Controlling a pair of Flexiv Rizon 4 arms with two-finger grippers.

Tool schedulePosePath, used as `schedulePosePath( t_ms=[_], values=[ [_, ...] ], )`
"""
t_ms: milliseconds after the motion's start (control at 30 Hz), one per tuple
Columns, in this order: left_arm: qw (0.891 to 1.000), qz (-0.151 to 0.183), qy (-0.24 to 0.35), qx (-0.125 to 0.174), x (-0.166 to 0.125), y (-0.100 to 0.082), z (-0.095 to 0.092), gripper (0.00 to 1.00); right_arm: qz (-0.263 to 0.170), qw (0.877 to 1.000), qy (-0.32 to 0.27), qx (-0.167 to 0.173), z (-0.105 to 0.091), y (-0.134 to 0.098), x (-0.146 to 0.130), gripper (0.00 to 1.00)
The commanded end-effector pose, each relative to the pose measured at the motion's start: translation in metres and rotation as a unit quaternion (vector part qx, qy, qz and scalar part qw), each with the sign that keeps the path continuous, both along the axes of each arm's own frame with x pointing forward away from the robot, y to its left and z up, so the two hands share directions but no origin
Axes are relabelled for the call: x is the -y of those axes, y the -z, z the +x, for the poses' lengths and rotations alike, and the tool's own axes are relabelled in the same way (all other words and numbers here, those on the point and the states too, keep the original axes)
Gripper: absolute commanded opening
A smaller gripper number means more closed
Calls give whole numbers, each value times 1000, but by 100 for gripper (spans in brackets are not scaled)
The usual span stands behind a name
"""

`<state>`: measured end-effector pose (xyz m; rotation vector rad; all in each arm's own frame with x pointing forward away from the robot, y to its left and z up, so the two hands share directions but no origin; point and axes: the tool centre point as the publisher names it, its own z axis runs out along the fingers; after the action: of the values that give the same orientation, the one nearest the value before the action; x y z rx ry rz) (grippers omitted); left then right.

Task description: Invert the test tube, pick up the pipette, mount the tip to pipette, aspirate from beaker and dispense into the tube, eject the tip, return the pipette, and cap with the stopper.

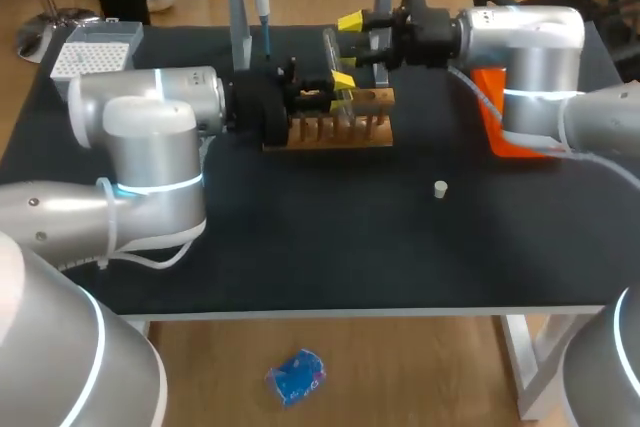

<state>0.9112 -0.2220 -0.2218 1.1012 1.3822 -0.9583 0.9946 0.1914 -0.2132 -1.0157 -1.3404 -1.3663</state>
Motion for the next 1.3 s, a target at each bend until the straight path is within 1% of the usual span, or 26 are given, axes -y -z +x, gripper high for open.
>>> schedulePosePath(
  t_ms=[33, 100, 133, 167, 200, 267, 300, 333, 367, 400, 433, 867, 900, 933, 967, 1000, 1033, 1067, 1100, 1133, 1200, 1233, 1267, 1300],
  values=[
    [999, 1, -35, -38, -7, -14, -6, 0, -3, 997, 36, 67, -8, -9, 19, 100],
    [995, -7, -46, -87, -11, -18, -5, 0, -5, 990, 41, 134, -8, -13, 28, 100],
    [991, -21, -51, -119, -12, -20, -5, 0, -10, 985, 36, 171, -8, -14, 32, 100],
    [988, -19, -57, -142, -13, -22, -5, 0, -6, 978, 34, 205, -8, -15, 37, 100],
    [984, -10, -59, -165, -14, -23, -5, 0, -5, 970, 34, 239, -8, -17, 42, 100],
    [972, -33, -63, -224, -16, -26, -5, 0, -1, 956, 27, 293, -7, -18, 52, 100],
    [968, -30, -59, -241, -16, -26, -5, 0, 1, 946, 21, 323, -7, -19, 56, 100],
    [965, -42, -53, -253, -16, -27, -5, 0, 1, 933, 13, 360, -8, -19, 60, 100],
    [963, -57, -53, -258, -16, -28, -4, 0, 9, 924, 16, 382, -8, -19, 63, 100],
    [964, -51, -52, -254, -16, -28, -3, 0, 14, 920, 24, 390, -8, -20, 65, 100],
    [969, -44, -46, -238, -16, -27, -2, 0, 14, 920, 24, 390, -8, -20, 65, 100],
    [969, -44, -46, -238, -16, -27, -2, 0, 14, 920, 24, 390, -8, -20, 65, 100],
    [956, -60, -49, -284, -16, -26, -2, 0, -12, 902, -2, 432, -10, -17, 64, 100],
    [956, -58, -50, -283, -16, -29, -1, 0, -28, 889, -22, 457, -12, -15, 63, 100],
    [951, -54, -56, -298, -16, -30, 0, 0, -36, 881, -37, 471, -15, -14, 63, 100],
    [937, -58, -58, -341, -15, -31, 1, 0, -35, 878, -43, 476, -16, -12, 64, 100],
    [934, -63, -53, -347, -13, -33, 1, 0, -52, 865, -53, 497, -18, -11, 67, 100],
    [929, -60, -62, -360, -12, -35, 2, 0, -87, 844, -74, 524, -19, -8, 69, 100],
    [922, -52, -61, -378, -12, -36, 3, 0, -111, 825, -94, 546, -19, -4, 70, 100],
    [919, -57, -63, -385, -11, -37, 5, 0, -130, 804, -113, 569, -20, -1, 72, 100],
    [912, -58, -64, -400, -9, -39, 8, 0, -167, 771, -139, 598, -19, 4, 76, 100],
    [909, -65, -66, -406, -8, -40, 9, 0, -177, 757, -152, 611, -19, 7, 78, 100],
    [905, -62, -67, -416, -7, -40, 11, 0, -193, 739, -166, 623, -19, 10, 80, 100],
    [902, -60, -66, -423, -6, -40, 12, 0, -217, 713, -188, 640, -19, 15, 83, 100]
  ],
)
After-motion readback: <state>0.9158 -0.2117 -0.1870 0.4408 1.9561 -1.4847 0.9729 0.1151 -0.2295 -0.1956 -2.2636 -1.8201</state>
